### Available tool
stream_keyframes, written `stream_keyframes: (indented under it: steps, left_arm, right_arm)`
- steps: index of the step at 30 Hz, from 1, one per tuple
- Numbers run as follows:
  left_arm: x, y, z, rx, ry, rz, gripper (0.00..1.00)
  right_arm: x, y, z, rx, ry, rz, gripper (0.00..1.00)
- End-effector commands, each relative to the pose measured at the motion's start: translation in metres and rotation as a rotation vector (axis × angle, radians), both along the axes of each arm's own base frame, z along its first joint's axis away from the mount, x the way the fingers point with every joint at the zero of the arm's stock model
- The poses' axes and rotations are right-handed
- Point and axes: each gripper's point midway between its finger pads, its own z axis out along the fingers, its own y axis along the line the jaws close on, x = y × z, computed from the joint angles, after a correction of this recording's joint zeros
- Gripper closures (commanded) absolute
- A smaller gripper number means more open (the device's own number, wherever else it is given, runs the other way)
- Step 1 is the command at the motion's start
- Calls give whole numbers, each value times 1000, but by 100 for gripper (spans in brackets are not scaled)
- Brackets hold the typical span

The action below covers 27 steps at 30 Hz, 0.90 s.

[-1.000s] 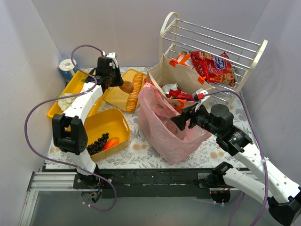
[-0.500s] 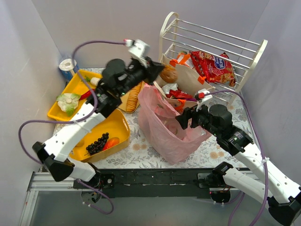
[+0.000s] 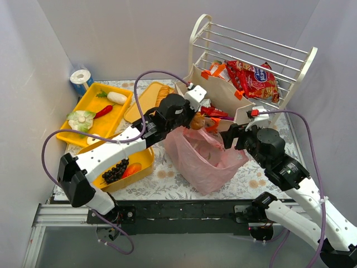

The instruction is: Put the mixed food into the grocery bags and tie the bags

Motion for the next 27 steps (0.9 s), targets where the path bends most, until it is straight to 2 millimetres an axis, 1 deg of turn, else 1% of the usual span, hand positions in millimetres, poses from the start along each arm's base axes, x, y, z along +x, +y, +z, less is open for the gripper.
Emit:
stream_keyframes:
  steps: [1,3,7,10,11,12,14,15,16,18,19,20,22,23,24,25,26,27]
  left_arm:
    - [-17,13,27,-58,-50,-35,100]
    - [-21,15,24,-59,-43,-41,100]
    - [-33,15,31,-99,-38,-84,100]
    - [-31,19,17,-45,-13,-66,100]
    - [-32,21,9,-20,9,-59,100]
    - [-32,21,5,-12,19,-61,97]
    - [-37,21,7,-36,36,-72,52]
    - [-43,17,9,-51,39,-107,46]
    - [-47,17,18,-70,29,-129,38]
    - [-51,14,27,-99,23,-151,26]
    - [-56,11,37,-120,18,-182,18]
    - [-57,11,41,-130,15,-189,9]
    - [-61,11,57,-163,0,-208,2]
    - [-55,16,77,-200,-28,-195,2]
    - [-50,21,88,-232,-27,-179,2]
    - [-47,23,97,-266,-15,-210,2]
    - [-20,51,123,-323,-47,-143,2]
    - [-8,66,134,-371,-47,-114,2]
  right_arm:
    - [5,-13,15,28,-41,-81,16]
    - [5,-12,13,26,-35,-78,16]
    - [6,-6,10,27,-21,-54,15]
    - [7,-2,8,32,-16,-39,15]
    - [7,0,8,32,-13,-33,15]
    - [7,1,8,31,-13,-28,14]
    - [7,1,8,31,-11,-30,12]
    - [7,1,7,30,-10,-28,12]
    - [8,1,8,28,-12,-30,11]
    - [8,2,7,28,-11,-27,11]
    - [8,2,7,29,-10,-26,11]
    - [8,3,8,29,-12,-24,11]
    - [8,3,7,31,-9,-20,12]
    - [8,4,7,30,-8,-20,12]
    - [8,4,7,31,-9,-20,12]
    - [9,4,7,31,-9,-20,12]
    - [9,4,7,32,-10,-19,12]
    - [9,5,7,32,-11,-15,12]
